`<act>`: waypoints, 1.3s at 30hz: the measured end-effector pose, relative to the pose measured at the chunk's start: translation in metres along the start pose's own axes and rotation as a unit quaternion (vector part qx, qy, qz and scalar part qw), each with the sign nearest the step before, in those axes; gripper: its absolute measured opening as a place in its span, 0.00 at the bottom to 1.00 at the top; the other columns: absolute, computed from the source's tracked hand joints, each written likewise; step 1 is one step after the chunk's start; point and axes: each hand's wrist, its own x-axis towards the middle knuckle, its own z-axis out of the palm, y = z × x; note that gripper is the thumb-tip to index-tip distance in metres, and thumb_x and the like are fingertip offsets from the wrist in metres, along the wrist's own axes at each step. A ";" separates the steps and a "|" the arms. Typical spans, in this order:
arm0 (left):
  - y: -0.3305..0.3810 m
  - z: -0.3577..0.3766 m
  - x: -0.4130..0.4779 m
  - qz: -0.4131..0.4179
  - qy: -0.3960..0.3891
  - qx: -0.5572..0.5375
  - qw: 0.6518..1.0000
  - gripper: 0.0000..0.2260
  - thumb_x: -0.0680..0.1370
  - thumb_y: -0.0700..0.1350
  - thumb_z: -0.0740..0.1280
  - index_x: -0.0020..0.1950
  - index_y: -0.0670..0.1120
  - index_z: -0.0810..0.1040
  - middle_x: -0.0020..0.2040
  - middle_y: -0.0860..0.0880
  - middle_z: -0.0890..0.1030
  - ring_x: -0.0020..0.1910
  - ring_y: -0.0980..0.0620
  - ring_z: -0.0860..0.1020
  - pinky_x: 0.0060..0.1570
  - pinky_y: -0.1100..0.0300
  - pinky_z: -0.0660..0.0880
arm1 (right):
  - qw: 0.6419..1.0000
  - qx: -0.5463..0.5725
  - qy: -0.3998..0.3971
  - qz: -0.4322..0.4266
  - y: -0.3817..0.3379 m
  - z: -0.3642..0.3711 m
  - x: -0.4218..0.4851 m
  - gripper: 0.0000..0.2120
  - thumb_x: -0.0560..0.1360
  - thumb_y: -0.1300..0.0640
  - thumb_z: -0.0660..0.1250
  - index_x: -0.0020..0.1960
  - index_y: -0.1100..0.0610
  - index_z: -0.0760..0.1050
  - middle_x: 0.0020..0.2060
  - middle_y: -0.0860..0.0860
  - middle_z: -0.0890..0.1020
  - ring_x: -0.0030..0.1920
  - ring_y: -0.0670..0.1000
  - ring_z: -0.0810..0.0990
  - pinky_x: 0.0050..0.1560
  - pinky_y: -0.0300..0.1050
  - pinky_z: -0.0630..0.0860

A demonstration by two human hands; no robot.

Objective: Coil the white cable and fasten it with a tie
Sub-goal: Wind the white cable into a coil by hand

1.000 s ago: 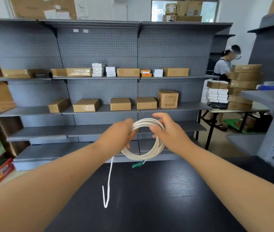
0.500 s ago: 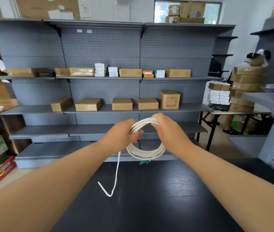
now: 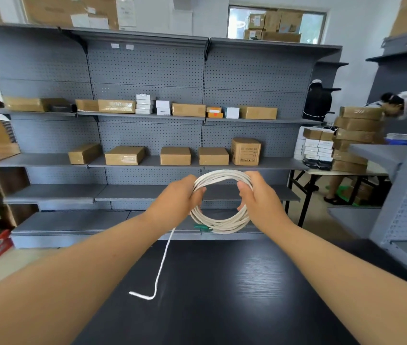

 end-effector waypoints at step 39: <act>-0.010 -0.032 0.015 -0.017 -0.119 0.189 0.975 0.09 0.81 0.44 0.55 0.51 0.42 0.72 0.40 0.44 0.73 0.38 0.45 0.70 0.38 0.58 0.65 | 0.996 -0.026 -0.075 -0.042 -0.021 0.033 0.013 0.14 0.78 0.57 0.60 0.63 0.54 0.67 0.49 0.47 0.75 0.49 0.48 0.74 0.49 0.42 0.69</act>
